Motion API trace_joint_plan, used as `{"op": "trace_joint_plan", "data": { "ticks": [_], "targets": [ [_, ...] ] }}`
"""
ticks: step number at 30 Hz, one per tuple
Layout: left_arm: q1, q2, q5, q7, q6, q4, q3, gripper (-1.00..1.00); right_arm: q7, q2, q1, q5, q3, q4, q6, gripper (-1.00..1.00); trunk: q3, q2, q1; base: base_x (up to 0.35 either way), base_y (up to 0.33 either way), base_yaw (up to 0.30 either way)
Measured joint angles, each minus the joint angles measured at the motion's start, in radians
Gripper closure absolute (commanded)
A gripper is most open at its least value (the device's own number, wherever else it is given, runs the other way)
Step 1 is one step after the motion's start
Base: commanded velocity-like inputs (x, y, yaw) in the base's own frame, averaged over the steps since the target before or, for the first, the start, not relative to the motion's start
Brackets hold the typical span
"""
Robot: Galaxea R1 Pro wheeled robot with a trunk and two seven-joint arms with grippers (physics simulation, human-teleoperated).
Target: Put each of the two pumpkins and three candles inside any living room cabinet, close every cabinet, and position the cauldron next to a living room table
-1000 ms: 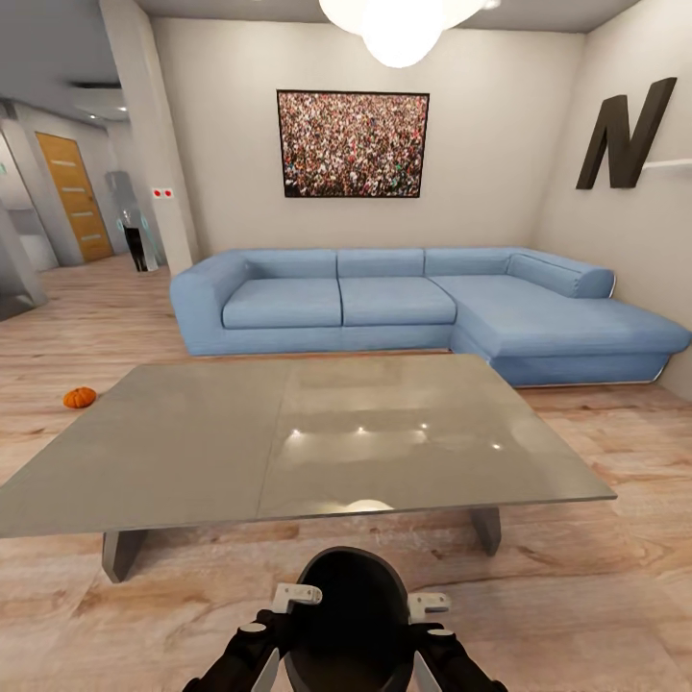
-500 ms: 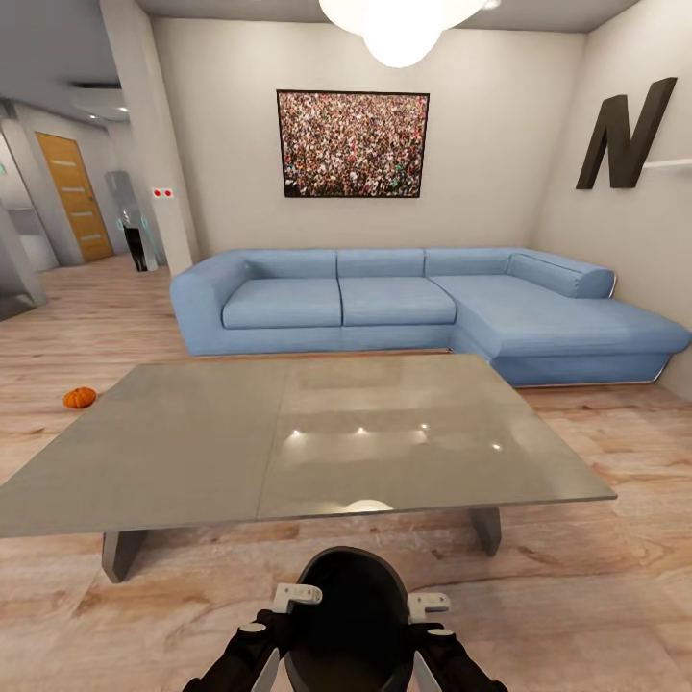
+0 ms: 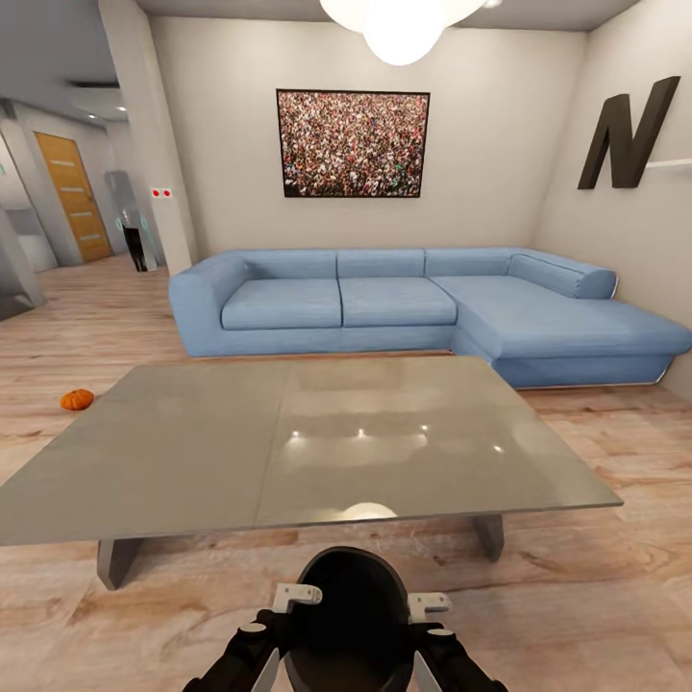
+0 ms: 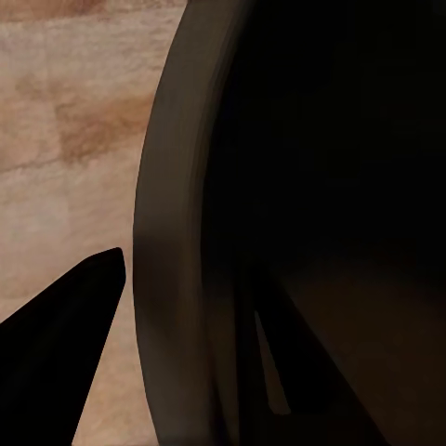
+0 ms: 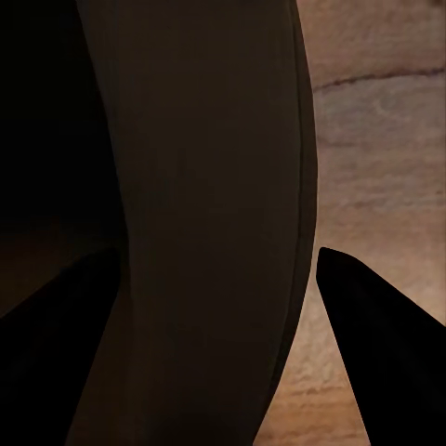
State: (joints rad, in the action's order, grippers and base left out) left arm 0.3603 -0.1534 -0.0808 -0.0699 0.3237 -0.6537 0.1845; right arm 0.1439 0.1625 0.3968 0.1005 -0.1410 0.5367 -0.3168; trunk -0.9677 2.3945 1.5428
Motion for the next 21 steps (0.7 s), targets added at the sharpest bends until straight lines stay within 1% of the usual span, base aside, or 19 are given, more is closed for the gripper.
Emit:
{"op": "trace_joint_plan", "data": {
  "ticks": [7, 12, 21],
  "targets": [
    [0.0, 0.0, 0.0, 0.0, 0.001, 0.0, 0.0, 1.0, 0.0, 0.0, 0.0, 0.001, 0.0, 0.0, 0.0, 1.0, 0.0, 0.0, 0.0, 0.052, 0.0, 0.0],
    [0.0, 0.0, 0.0, 0.0, 0.0, 0.0, 0.0, 1.0, 0.0, 0.0, 0.0, 0.0, 0.0, 0.0, 0.0, 1.0, 0.0, 0.0, 0.0, 0.147, 0.0, 0.0],
    [0.0, 0.0, 0.0, 0.0, 0.0, 0.0, 0.0, 1.0, 0.0, 0.0, 0.0, 0.0, 0.0, 0.0, 0.0, 1.0, 0.0, 0.0, 0.0, 0.017, 0.0, 0.0]
  ]
}}
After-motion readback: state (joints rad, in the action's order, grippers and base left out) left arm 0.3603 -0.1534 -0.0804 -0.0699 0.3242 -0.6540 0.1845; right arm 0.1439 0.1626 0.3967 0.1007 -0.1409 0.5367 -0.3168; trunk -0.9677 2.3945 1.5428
